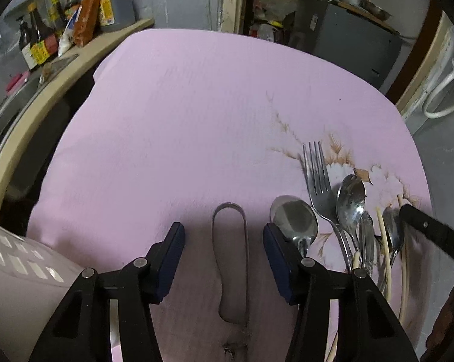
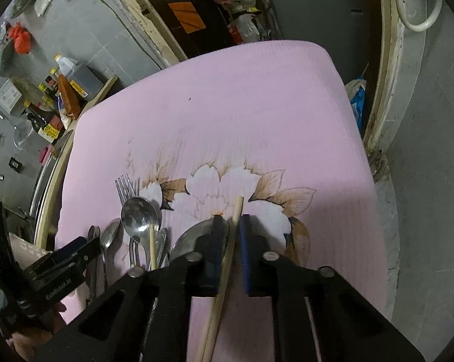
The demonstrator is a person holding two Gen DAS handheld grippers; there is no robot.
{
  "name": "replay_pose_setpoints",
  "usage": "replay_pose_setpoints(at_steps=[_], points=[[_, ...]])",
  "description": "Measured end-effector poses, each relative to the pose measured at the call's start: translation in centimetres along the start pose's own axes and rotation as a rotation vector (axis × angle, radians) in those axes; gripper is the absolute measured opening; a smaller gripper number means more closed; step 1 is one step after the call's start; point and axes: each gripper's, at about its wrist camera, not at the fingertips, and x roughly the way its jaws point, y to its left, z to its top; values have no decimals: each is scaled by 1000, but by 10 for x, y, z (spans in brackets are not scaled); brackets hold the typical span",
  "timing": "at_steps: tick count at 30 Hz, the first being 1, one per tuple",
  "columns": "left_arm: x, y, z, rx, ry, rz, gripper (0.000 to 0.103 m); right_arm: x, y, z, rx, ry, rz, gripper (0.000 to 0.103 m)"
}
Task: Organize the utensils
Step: 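Grasp the metal tongs with the left tool while the right tool grasps a chopstick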
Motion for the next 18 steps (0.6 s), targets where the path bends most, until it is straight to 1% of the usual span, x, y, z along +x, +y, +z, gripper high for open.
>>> replay_pose_setpoints(at_steps=[1,3,5,7,11,18], points=[[0,0,1,5,1,1,51,1,-1,1,8,6,7,5],[0,-1,2,18,9,7,47,2,-3,1,18,12,19,5],[0,-1,4,33,8,9,30,3,-6,1,32,23,36,5],[1,0,7,40,15,-9,24,3,-8,1,44,31,48,5],[1,1,9,40,31,-43,24,4,-7,2,27,69,43,5],[3,-3,12,59,69,-29,24,9,3,8,-3,131,9,5]])
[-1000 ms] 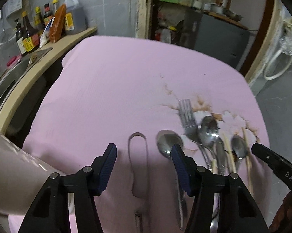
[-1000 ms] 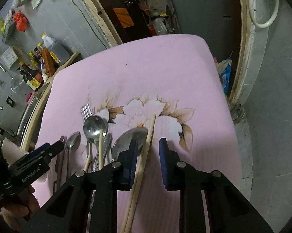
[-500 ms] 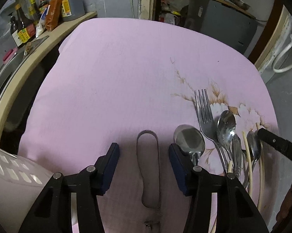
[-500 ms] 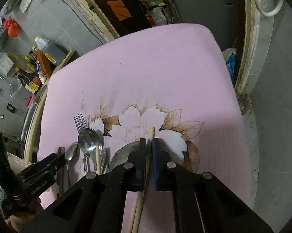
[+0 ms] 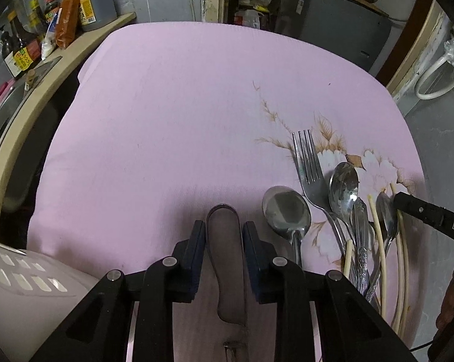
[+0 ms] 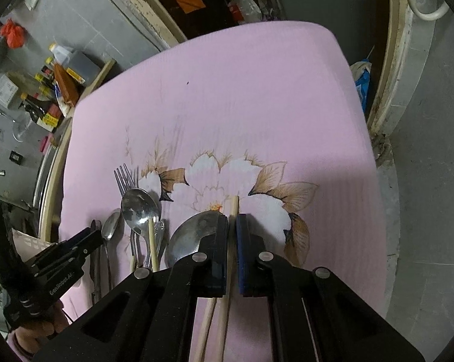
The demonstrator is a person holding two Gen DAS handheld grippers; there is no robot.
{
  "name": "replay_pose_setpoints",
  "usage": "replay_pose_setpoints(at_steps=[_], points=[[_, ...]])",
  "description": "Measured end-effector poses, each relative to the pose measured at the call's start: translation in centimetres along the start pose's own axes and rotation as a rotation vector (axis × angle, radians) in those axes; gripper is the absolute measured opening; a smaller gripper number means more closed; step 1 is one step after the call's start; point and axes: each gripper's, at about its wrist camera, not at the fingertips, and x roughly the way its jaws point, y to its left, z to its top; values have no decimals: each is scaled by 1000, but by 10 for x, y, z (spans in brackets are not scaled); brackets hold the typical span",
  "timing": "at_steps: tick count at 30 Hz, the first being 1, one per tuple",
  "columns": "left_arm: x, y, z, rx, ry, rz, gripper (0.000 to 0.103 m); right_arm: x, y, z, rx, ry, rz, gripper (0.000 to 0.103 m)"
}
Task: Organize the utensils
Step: 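Grasp the metal tongs with the left tool while the right tool grasps a chopstick, then carry the tongs and chopstick to the white caddy and drop them in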
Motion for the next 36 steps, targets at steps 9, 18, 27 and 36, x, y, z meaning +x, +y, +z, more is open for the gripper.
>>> replay_pose_setpoints(at_steps=[9,18,27,36], points=[[-3,-6,-2,16,7,-32,23,2,-8,-1,73,26,97,5],[-49,-10,-22,44,-159,-155,23,-57,-9,-41,100,-202,214,5],[-109,-9,-62,147,-328,-266,23,-110,-2,-96,123,-368,267,5],[-151,20,-83,164,-376,-342,23,-154,30,-132,120,-526,226,5]])
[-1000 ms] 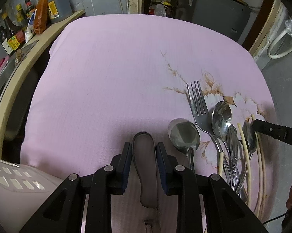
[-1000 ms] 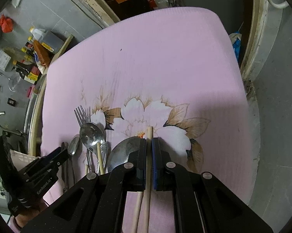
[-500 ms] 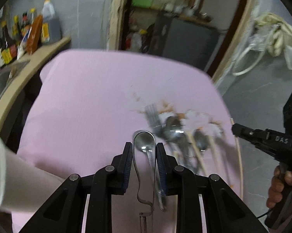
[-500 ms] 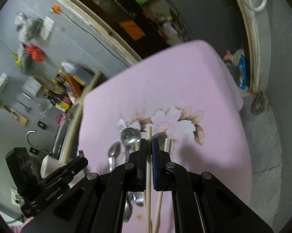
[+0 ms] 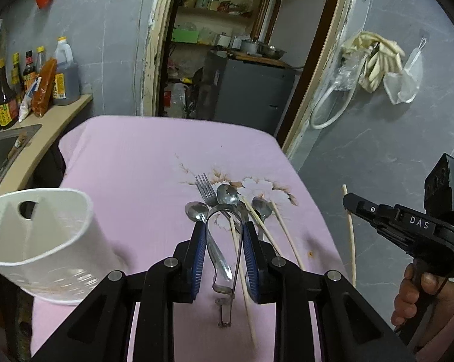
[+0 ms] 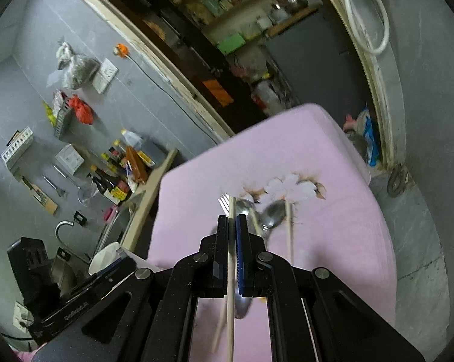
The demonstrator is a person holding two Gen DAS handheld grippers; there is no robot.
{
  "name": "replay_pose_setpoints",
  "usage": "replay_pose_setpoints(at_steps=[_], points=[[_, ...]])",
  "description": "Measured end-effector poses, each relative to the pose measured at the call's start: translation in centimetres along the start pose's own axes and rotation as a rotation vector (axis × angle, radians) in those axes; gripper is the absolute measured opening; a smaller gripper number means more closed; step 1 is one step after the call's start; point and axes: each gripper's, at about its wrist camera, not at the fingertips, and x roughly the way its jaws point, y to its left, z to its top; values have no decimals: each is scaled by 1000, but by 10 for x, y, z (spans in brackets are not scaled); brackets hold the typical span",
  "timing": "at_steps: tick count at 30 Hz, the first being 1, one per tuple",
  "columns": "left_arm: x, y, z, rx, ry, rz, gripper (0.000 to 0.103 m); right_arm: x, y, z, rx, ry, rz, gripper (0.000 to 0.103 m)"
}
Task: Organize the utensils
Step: 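Carry the tongs and chopstick to the white caddy and drop them in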
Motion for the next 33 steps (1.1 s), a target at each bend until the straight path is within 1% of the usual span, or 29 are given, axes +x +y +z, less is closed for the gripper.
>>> replay_pose_setpoints(at_steps=[3,5,8,10,14,18,20,23,26,29,33], points=[[-23,11,1,-23,-30,-20,23,-7,25,4,-20,-48,16,5],[-43,22,8,-30,-61,-23,23,-11,46,8,-33,-83,40,5],[-70,39,22,-30,-110,-17,23,-13,83,14,-79,-145,76,5],[-89,52,32,-43,-142,-17,23,-11,114,22,-109,-200,115,5],[-128,90,56,-71,-214,17,23,-11,169,33,-152,-297,197,5],[-158,126,74,-75,-293,78,23,2,215,36,-188,-371,232,5],[-166,144,79,-69,-321,121,23,11,233,31,-200,-405,228,5],[-169,168,81,-74,-351,169,23,26,255,19,-226,-454,191,5],[-160,190,78,-82,-345,194,23,42,268,10,-242,-490,135,5],[-146,206,72,-92,-333,194,23,61,271,2,-235,-500,74,5],[-129,221,63,-109,-318,174,23,83,268,-11,-234,-482,5,5]])
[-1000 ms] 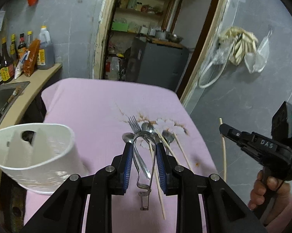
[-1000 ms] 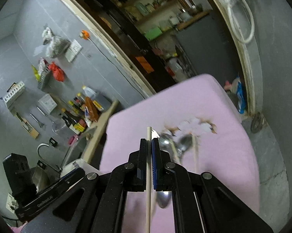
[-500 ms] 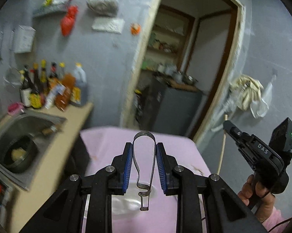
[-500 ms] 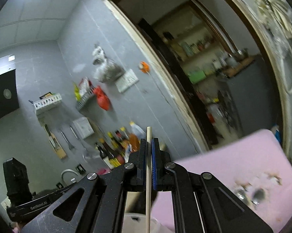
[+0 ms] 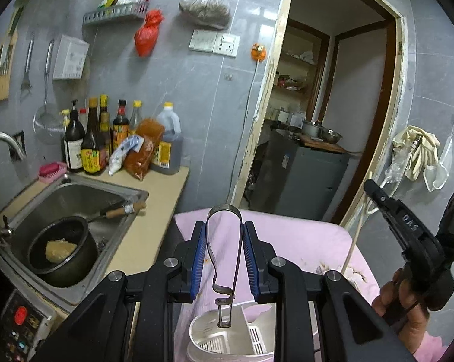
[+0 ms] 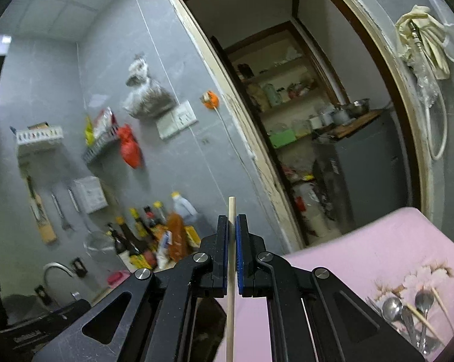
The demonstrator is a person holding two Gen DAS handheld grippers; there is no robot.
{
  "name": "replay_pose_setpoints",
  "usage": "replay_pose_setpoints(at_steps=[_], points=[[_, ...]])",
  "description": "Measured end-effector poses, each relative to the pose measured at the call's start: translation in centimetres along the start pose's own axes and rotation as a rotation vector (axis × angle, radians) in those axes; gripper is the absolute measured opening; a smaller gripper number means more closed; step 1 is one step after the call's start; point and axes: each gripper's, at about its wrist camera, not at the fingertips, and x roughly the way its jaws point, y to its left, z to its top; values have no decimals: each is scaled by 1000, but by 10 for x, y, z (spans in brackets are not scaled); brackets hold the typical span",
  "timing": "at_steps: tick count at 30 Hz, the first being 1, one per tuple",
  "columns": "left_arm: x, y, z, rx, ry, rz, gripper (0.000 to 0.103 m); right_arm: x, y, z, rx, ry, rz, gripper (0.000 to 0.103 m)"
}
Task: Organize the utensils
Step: 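Carry the tongs and chopstick to the white caddy and drop them in, then move both open tools back over the utensil pile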
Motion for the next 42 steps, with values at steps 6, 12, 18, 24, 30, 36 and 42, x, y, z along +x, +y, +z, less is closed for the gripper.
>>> replay_pose_setpoints(at_steps=[6,12,18,24,30,36,42], points=[[17,0,-22,24,8,-33,23,9,5,-30,-57,53,-22,5],[30,-7,-45,74,43,-51,23,8,5,-49,-116,123,-2,5],[34,-6,-55,74,78,-54,23,7,-5,-59,-110,183,6,5],[37,-10,-58,65,126,-73,23,3,-15,-61,-104,241,24,6],[34,-10,-62,21,145,-95,42,-3,-24,-62,-82,285,52,35],[27,-18,-63,-4,128,-81,45,-15,-38,-52,-60,294,57,37],[15,-38,-60,-16,104,-80,52,-40,-59,-27,-61,252,30,59]])
